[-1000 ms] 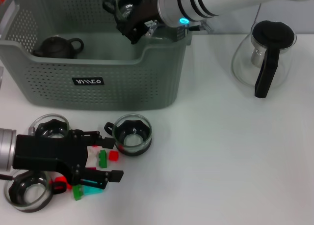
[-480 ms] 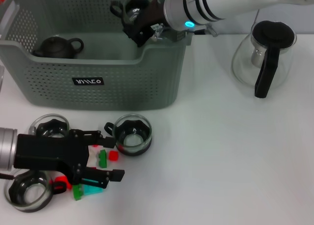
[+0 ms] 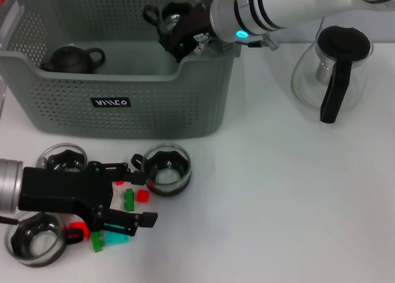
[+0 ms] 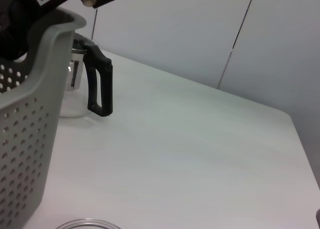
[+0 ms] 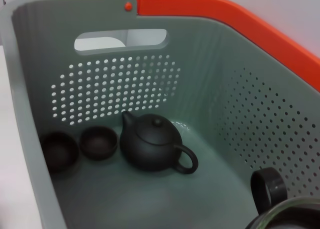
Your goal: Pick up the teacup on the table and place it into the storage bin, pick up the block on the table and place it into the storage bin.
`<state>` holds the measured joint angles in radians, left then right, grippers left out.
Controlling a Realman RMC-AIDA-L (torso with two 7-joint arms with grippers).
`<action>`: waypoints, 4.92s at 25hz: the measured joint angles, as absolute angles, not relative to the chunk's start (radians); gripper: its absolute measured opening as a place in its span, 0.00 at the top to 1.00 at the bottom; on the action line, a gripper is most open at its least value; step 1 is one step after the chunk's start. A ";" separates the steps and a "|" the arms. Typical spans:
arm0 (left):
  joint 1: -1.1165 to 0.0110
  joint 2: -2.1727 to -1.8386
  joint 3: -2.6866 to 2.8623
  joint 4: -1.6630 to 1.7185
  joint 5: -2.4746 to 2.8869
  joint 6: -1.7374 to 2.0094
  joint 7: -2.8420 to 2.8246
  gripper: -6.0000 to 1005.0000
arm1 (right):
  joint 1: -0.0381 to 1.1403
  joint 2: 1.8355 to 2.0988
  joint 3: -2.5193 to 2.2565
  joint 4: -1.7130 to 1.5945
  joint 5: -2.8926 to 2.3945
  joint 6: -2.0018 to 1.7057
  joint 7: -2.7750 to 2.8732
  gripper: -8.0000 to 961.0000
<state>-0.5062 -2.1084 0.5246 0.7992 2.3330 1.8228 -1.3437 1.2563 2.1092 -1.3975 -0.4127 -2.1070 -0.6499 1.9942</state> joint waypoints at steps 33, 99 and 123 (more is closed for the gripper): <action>-0.500 -2.112 0.523 0.799 2.333 1.822 -1.344 0.12 | 1.244 2.109 -1.397 -0.428 -2.106 -0.660 2.012 0.75; -0.459 -2.100 0.515 0.817 2.361 1.811 -1.323 0.12 | 0.991 2.118 -1.902 -0.794 -2.109 -0.993 1.898 0.33; -0.459 -2.102 0.515 0.811 2.355 1.801 -1.319 0.12 | 0.997 2.123 -2.036 -0.770 -2.102 -0.910 1.981 0.44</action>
<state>-0.4587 -2.1016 0.5154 0.8110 2.3547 1.8008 -1.3191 0.9967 2.1226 -2.0359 -0.7701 -2.1021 -0.9098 1.9808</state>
